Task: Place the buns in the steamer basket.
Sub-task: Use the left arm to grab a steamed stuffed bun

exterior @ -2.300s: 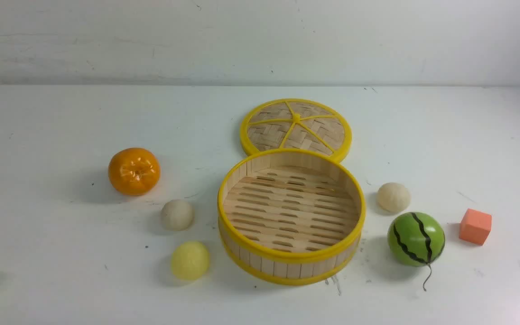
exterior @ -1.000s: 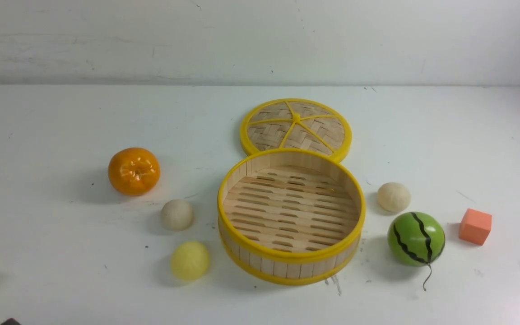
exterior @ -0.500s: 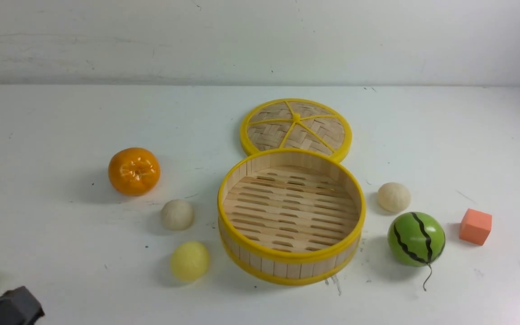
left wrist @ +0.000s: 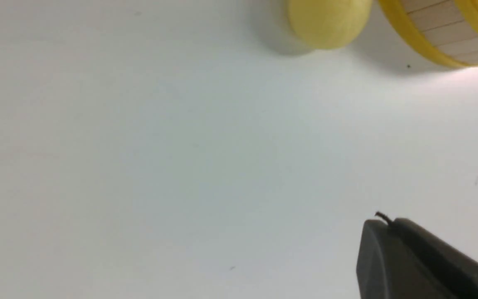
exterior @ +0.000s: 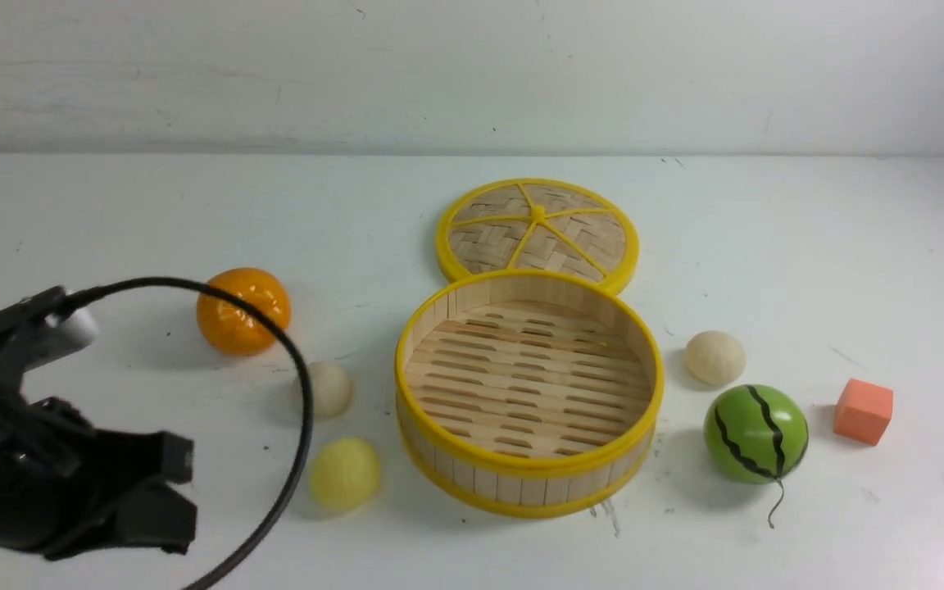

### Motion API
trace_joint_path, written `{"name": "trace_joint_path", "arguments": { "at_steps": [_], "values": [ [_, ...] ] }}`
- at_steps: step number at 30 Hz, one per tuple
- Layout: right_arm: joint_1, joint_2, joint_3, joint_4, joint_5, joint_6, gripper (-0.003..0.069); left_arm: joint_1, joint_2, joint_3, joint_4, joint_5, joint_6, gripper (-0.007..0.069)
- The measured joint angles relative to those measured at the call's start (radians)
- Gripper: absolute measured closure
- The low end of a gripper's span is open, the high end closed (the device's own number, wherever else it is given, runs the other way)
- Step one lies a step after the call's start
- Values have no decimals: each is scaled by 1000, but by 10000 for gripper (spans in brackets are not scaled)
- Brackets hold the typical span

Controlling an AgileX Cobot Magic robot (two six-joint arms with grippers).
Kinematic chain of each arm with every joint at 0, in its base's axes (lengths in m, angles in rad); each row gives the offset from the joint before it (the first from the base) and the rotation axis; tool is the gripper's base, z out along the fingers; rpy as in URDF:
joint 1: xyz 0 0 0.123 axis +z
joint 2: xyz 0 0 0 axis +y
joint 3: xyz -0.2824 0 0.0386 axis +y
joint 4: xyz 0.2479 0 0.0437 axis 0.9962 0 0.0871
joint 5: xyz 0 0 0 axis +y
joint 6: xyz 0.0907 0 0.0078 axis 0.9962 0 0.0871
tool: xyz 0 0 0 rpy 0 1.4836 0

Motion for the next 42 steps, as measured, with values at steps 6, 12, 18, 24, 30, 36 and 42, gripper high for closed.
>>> {"name": "trace_joint_path", "arguments": {
  "at_steps": [6, 12, 18, 24, 30, 36, 42],
  "values": [
    [0, 0, 0, 0, 0, 0, 420, -263, 118, -116, 62, -49, -25, 638],
    [0, 0, 0, 0, 0, 0, 420, -360, 250, -254, 339, -55, -233, 638],
    [0, 0, 0, 0, 0, 0, 420, -360, 430, -349, 510, -58, -288, 622],
    [0, 0, 0, 0, 0, 0, 420, -360, 553, -424, 550, -54, -293, 500],
    [0, 0, 0, 0, 0, 0, 420, -360, 573, -441, 568, -80, -293, 386],
    [0, 0, 0, 0, 0, 0, 420, -360, 585, -443, 591, -117, -293, 385],
    [0, 0, 0, 0, 0, 0, 420, -360, 621, -443, 610, -133, -293, 389]
  ]
}}
